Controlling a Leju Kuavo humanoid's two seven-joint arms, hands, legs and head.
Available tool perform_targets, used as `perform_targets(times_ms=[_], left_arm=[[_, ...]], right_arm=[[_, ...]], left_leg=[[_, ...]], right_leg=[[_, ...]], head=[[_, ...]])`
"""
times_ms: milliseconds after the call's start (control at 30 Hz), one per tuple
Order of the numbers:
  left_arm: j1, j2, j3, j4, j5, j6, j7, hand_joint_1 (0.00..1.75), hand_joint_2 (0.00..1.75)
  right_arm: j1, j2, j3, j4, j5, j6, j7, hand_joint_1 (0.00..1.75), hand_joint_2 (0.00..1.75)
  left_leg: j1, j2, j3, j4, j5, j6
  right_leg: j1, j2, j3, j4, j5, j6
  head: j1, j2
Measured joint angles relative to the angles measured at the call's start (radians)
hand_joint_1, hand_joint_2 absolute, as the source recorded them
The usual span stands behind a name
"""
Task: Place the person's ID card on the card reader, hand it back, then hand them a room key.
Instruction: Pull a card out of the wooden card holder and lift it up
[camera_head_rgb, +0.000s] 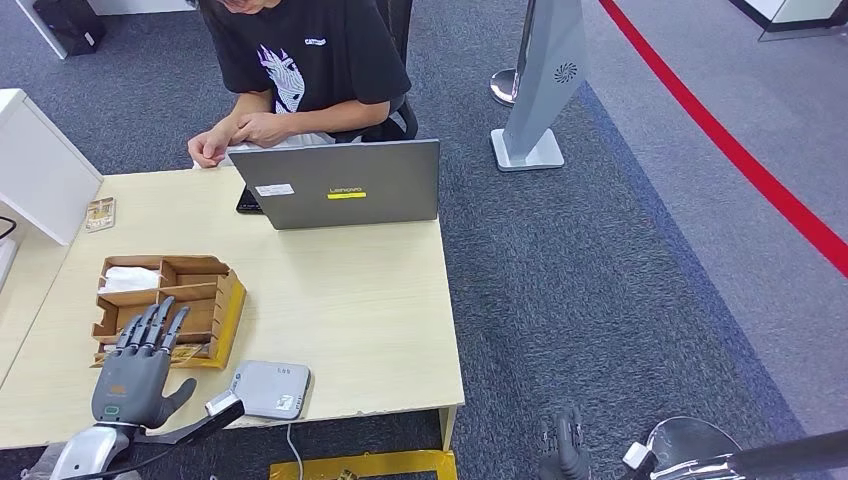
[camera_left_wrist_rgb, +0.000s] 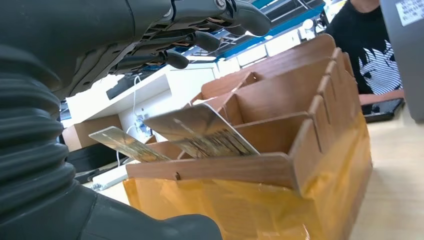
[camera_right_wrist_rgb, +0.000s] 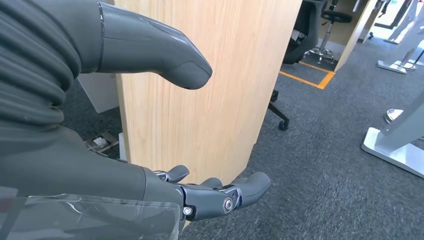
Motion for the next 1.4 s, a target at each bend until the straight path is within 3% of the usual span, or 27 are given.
perform_targets(times_ms=[267, 1167, 1300, 1400], left_arm=[[0.014, 0.012, 0.036, -0.022, 0.009, -0.003, -0.004, 0.00, 1.75], [0.019, 0.014, 0.044, -0.029, 0.010, -0.003, -0.005, 0.00, 1.75], [0.019, 0.014, 0.046, -0.029, 0.011, -0.006, -0.004, 1.75, 1.75], [0.024, 0.020, 0.054, -0.029, 0.020, -0.014, -0.005, 1.75, 1.75]], right_arm=[[0.004, 0.000, 0.000, 0.000, -0.002, 0.000, 0.000, 0.00, 1.75], [0.005, 0.000, 0.000, 0.000, -0.002, 0.000, 0.000, 0.00, 1.75], [0.005, 0.000, 0.000, 0.000, -0.007, 0.000, -0.001, 0.00, 1.75], [0.005, 0.002, -0.001, 0.000, -0.021, 0.000, -0.009, 0.00, 1.75]], left_leg=[[0.000, 0.000, 0.000, 0.000, 0.000, 0.000], [0.000, 0.000, 0.000, 0.000, 0.000, 0.000], [0.000, 0.000, 0.000, 0.000, 0.000, 0.000], [0.000, 0.000, 0.000, 0.000, 0.000, 0.000]], right_leg=[[0.000, 0.000, 0.000, 0.000, 0.000, 0.000], [0.000, 0.000, 0.000, 0.000, 0.000, 0.000], [0.000, 0.000, 0.000, 0.000, 0.000, 0.000], [0.000, 0.000, 0.000, 0.000, 0.000, 0.000]], head=[[0.000, 0.000], [0.000, 0.000], [0.000, 0.000], [0.000, 0.000]])
